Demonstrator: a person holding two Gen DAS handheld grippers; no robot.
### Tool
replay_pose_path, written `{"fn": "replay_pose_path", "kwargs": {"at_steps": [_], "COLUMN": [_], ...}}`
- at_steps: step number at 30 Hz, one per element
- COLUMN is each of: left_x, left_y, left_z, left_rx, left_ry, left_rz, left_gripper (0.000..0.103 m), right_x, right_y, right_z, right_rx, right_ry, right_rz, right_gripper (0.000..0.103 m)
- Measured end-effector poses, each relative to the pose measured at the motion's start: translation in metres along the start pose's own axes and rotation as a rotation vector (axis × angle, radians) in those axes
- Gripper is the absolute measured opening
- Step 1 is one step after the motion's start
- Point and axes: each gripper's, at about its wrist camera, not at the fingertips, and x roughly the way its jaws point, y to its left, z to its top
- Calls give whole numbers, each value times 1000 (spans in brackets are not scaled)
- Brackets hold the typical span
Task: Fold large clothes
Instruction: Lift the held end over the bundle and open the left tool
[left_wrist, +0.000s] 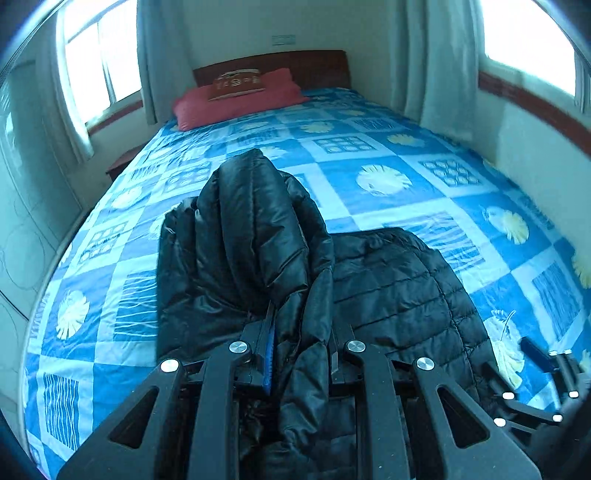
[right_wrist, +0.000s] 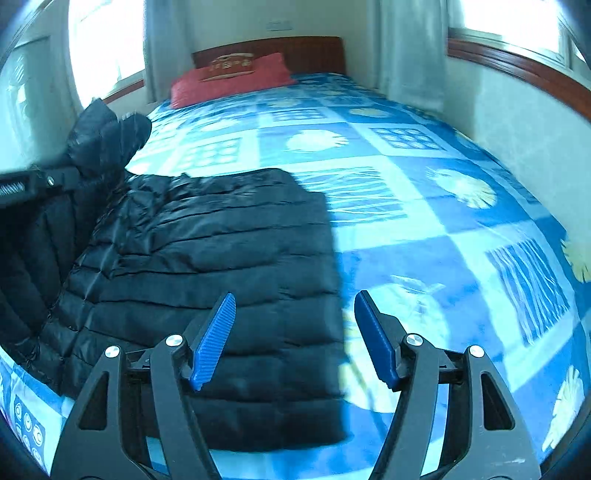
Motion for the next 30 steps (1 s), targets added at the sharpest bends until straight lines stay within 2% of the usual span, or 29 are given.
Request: {"fn": "replay_pose_path", "kwargs": {"at_steps": [5, 14, 26, 30], "left_x": [15, 44, 47, 38], "left_y": [-38, -99, -112, -116], "left_z": [-5, -32, -43, -42], "left_rx": [19, 78, 84, 69], "left_ry": [16, 89, 90, 88], "left_rz": [2, -61, -53, -73], "left_gripper": [19, 19, 19, 25], "right_x": [-3, -1, 6, 4], "right_y": [-34, -68, -73, -74], "right_z": [-10, -11, -14, -13], "right_rx": [56, 90, 90, 92], "right_ry": [14, 30, 54, 51], "right_rz": [-22, -52, -61, -68], "right_gripper": [67, 67, 67, 67]}}
